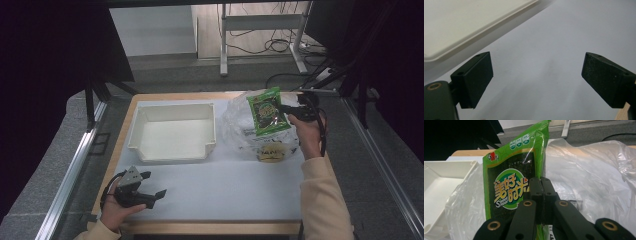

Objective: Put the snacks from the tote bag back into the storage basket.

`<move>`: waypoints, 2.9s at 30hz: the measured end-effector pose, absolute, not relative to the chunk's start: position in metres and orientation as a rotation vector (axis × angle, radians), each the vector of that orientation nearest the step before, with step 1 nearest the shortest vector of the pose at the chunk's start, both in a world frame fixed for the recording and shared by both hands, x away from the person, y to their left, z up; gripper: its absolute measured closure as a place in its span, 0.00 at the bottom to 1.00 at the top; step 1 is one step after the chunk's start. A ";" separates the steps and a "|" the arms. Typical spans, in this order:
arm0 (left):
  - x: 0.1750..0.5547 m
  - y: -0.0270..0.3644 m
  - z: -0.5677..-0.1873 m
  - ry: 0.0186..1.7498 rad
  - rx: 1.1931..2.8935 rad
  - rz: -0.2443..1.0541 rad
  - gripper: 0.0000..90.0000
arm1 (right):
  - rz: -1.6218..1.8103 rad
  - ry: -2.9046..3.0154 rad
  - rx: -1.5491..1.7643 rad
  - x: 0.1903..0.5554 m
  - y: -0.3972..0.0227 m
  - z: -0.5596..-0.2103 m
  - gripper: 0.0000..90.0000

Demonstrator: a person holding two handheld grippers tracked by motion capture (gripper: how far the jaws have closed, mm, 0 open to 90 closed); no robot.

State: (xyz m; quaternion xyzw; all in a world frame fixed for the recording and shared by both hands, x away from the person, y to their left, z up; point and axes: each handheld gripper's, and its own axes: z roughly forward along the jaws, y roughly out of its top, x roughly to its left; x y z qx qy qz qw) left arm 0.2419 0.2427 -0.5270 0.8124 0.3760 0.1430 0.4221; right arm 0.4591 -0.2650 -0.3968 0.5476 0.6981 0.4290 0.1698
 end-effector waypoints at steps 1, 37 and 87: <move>0.242 0.243 -0.527 0.942 2.035 0.359 0.11 | 1.221 1.983 1.554 0.459 -0.265 -0.396 1.00; 0.242 0.242 -0.527 0.942 2.035 0.359 0.11 | 1.371 1.997 1.469 0.449 -0.238 -0.374 1.00; 0.242 0.242 -0.527 0.944 2.028 0.355 0.11 | 1.475 2.098 1.405 0.455 -0.174 -0.372 1.00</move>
